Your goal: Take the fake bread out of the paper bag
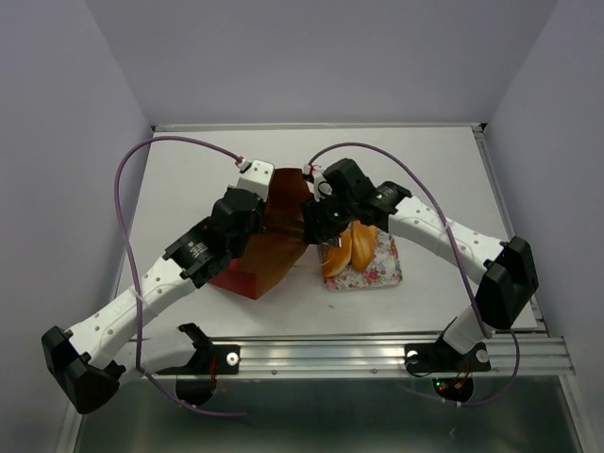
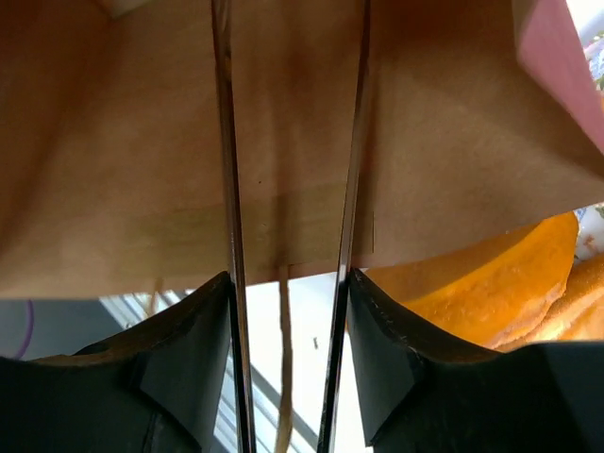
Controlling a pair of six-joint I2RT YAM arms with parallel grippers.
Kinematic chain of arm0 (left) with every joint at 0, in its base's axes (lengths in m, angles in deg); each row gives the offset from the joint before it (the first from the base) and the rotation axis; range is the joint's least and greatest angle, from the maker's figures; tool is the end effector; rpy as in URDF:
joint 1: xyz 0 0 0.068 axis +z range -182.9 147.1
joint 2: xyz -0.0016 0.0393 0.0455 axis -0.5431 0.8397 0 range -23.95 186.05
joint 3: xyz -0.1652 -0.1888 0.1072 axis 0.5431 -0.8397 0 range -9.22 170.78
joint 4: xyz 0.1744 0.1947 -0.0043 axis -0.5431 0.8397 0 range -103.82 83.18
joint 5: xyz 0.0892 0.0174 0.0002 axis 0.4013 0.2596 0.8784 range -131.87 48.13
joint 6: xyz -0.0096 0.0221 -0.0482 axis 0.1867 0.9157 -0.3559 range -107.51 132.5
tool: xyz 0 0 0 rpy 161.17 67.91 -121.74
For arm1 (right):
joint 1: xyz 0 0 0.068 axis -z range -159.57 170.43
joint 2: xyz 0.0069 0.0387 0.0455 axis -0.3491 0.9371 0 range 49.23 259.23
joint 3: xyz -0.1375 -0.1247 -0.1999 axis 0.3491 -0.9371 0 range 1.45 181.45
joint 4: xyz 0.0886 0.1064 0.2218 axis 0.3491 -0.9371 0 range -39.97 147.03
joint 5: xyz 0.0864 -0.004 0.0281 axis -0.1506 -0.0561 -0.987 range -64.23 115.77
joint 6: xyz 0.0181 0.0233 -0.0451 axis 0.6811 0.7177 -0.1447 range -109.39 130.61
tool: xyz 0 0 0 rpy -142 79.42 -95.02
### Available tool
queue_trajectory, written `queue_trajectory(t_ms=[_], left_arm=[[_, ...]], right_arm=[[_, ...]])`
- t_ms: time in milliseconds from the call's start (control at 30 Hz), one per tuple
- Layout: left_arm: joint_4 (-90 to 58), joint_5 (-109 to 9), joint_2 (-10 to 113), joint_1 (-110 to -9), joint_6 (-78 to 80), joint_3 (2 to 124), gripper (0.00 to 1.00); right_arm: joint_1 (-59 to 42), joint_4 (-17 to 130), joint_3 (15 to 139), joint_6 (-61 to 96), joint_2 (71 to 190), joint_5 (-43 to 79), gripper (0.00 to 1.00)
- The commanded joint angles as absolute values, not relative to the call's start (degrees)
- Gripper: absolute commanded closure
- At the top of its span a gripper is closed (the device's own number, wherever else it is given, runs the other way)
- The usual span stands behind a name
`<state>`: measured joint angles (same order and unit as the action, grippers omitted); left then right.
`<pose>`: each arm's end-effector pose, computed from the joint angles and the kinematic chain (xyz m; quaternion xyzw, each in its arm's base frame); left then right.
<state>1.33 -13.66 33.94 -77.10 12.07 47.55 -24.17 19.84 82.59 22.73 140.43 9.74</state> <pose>0.1744 -0.1462 0.3628 0.1537 0.7745 -0.0406 0.6123 0.2429 0.2532 0.3143 -0.3067 0.8711 0.2858 0.2559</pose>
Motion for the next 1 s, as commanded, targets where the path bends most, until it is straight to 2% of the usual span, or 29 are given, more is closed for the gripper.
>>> queue_trajectory(t_ms=[0,67,267,467,967], left_arm=[[-2.9,-15.2,30.7,-77.4,13.9,46.7,1.00],[-2.9,-15.7,30.2,-77.4,14.1,46.1,1.00],[-4.1,-16.6,30.6,-77.4,14.3,45.0,1.00],[-5.0,-16.4,32.1,-77.4,14.1,45.1,1.00],[-7.2,-18.8,32.3,-77.4,14.0,44.6,1.00]], right_arm=[[-23.9,29.5,82.8,25.5,140.7,12.9,0.45],[-23.9,30.7,82.5,27.3,142.0,16.4,0.40],[-23.9,32.8,83.0,31.3,146.3,21.8,0.38],[-23.9,39.4,81.8,32.1,147.2,17.3,0.36],[-27.1,41.6,84.2,32.8,153.9,20.6,0.33]])
